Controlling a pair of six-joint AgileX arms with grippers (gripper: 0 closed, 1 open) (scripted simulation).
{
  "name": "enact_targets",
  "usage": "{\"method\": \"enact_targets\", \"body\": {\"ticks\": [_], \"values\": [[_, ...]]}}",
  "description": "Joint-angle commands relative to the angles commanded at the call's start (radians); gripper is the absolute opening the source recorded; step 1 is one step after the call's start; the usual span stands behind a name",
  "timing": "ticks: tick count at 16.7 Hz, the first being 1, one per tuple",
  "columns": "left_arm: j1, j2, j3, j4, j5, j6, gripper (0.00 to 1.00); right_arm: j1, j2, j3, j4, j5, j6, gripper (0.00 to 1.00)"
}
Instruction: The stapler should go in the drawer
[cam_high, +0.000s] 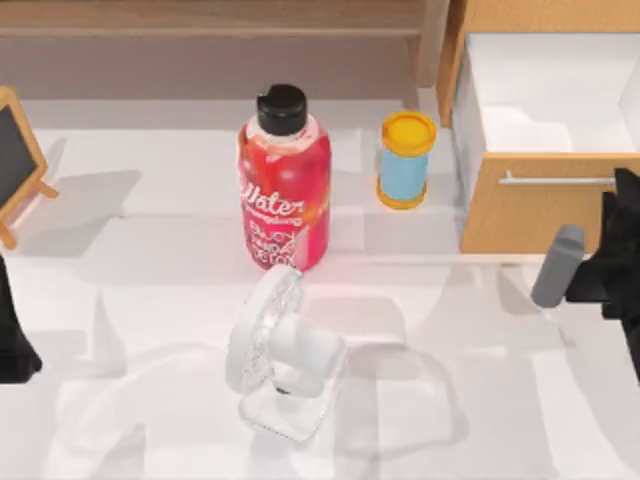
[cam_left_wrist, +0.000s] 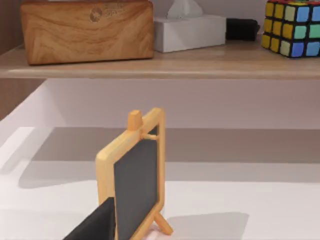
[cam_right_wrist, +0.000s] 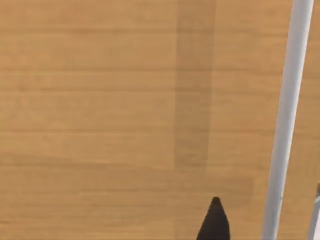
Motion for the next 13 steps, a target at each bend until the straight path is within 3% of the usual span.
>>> {"method": "enact_targets", "body": {"ticks": [4,13], "values": [[0.0,0.0,0.0,0.0,0.0,0.0,1.0,0.0,0.0,0.0,0.0,0.0,0.0,0.98],[0.0,0.0,0.0,0.0,0.0,0.0,1.0,-0.001,0.0,0.002,0.0,0.0,0.0,1.0]]}}
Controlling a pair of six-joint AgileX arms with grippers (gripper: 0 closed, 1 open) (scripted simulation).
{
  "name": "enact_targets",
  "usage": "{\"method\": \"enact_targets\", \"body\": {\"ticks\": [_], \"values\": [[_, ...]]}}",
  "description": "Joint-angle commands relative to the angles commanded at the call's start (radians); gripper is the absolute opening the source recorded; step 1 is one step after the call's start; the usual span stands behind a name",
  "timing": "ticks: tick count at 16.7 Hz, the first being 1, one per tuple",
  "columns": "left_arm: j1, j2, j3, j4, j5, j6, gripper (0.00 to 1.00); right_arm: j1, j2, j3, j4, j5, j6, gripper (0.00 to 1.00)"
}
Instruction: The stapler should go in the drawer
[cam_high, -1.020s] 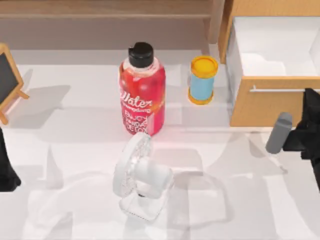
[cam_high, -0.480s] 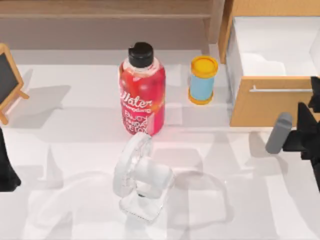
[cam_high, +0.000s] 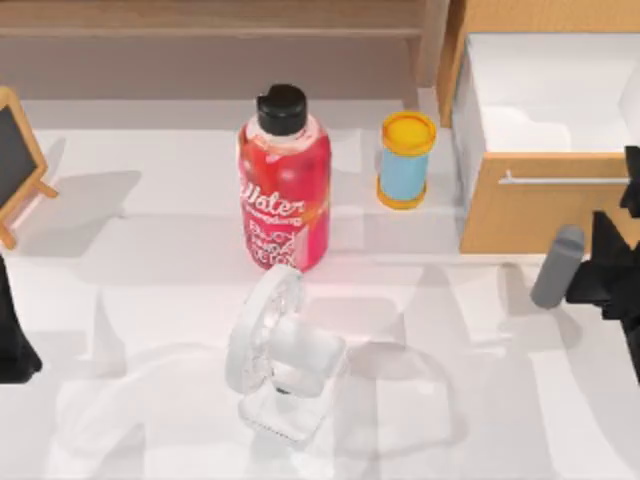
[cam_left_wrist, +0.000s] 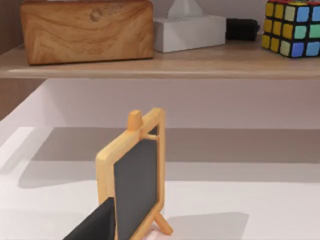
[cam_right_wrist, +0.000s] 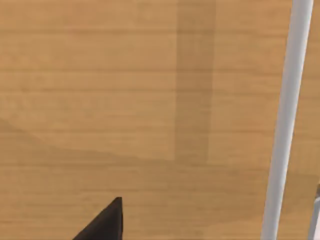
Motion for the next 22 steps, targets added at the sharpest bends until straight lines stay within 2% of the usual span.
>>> {"method": "enact_targets", "body": {"ticks": [9,15,18,22], "values": [[0.0,0.0,0.0,0.0,0.0,0.0,1.0,0.033,-0.009,-0.075,0.065,0.033,0.001,1.0],[0.0,0.0,0.0,0.0,0.0,0.0,1.0,0.018,0.013,-0.073,0.029,0.031,-0.002,1.0],[0.0,0.0,0.0,0.0,0.0,0.0,1.0,-0.034,-0.072,-0.069,-0.064,0.033,-0.01,1.0],[0.0,0.0,0.0,0.0,0.0,0.0,1.0,-0.159,-0.23,-0.044,-0.296,0.036,-0.026,1.0]]}}
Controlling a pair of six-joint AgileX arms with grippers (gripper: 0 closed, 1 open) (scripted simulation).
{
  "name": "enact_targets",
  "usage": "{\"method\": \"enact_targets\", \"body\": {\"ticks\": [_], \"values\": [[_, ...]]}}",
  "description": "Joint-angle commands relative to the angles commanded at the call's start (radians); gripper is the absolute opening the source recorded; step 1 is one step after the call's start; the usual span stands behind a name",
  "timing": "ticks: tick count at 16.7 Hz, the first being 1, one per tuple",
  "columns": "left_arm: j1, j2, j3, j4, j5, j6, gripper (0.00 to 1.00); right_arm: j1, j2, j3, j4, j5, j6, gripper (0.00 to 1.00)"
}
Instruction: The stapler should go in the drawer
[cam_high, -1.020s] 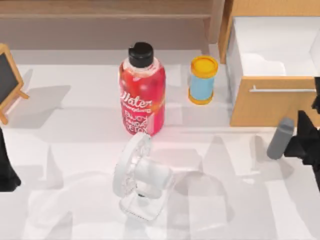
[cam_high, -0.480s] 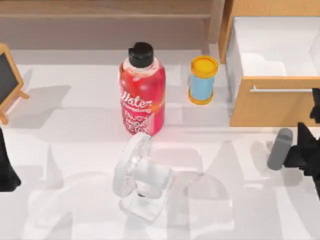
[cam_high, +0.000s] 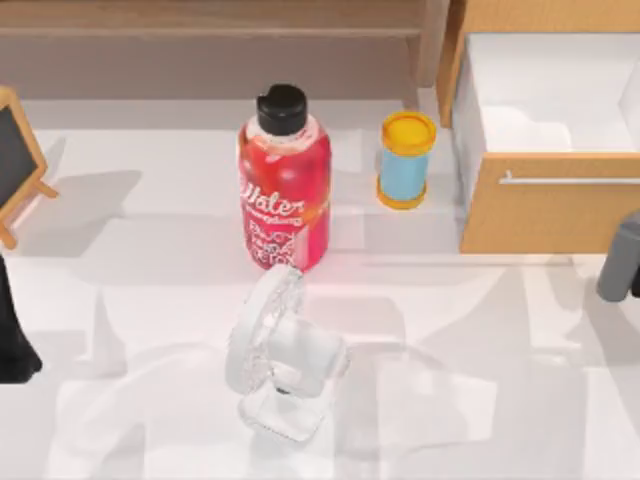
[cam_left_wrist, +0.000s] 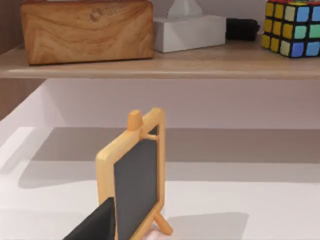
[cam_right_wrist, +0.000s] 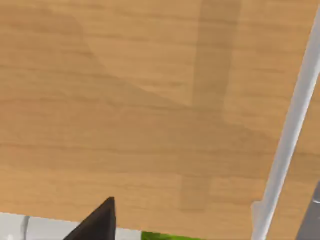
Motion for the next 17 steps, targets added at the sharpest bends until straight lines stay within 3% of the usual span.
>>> {"method": "enact_targets", "body": {"ticks": [9,17], "values": [[0.0,0.0,0.0,0.0,0.0,0.0,1.0,-0.411,-0.309,0.284,-0.826,-0.067,-0.018,1.0],[0.0,0.0,0.0,0.0,0.0,0.0,1.0,-0.801,-0.336,0.581,-1.674,-0.215,-0.009,1.0]]}}
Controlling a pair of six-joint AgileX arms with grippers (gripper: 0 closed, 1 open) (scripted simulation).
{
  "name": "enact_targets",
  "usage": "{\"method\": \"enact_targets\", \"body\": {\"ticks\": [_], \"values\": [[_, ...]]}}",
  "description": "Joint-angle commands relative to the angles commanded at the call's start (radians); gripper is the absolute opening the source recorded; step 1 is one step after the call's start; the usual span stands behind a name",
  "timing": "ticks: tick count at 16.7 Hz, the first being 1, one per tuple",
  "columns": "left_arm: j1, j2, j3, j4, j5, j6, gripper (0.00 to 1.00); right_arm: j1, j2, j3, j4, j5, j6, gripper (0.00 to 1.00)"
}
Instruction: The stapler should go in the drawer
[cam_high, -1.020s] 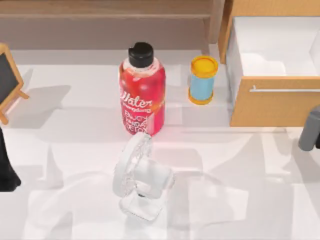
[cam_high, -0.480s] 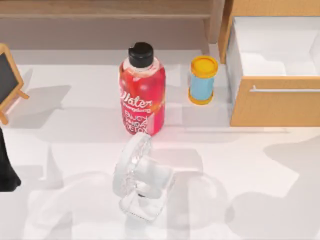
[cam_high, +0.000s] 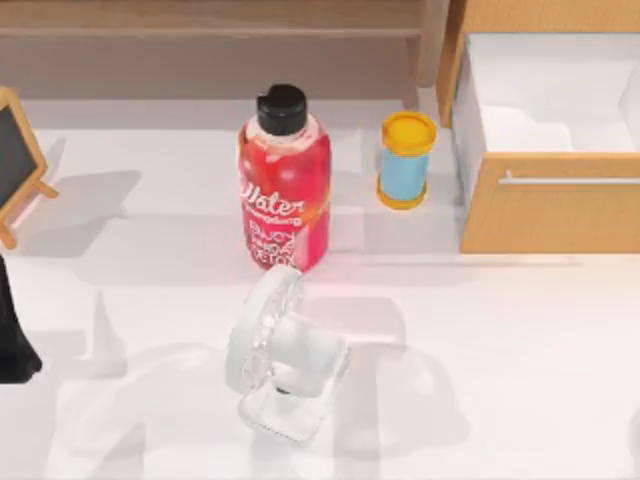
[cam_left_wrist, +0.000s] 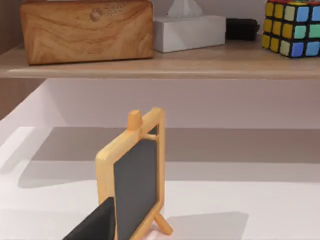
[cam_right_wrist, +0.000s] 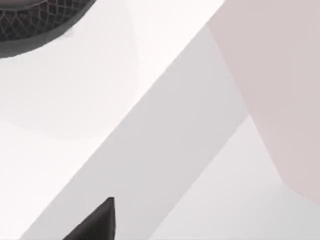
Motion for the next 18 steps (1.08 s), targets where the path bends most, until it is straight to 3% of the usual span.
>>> {"method": "enact_targets", "body": {"ticks": [5,9,18], "values": [[0.0,0.0,0.0,0.0,0.0,0.0,1.0,-0.191,0.069,0.117,-0.439,-0.099,0.011,1.0],[0.0,0.0,0.0,0.0,0.0,0.0,1.0,-0.288,0.122,0.175,-0.668,-0.156,0.017,1.0],[0.0,0.0,0.0,0.0,0.0,0.0,1.0,-0.315,0.141,0.189,-0.739,-0.174,0.02,1.0]]}}
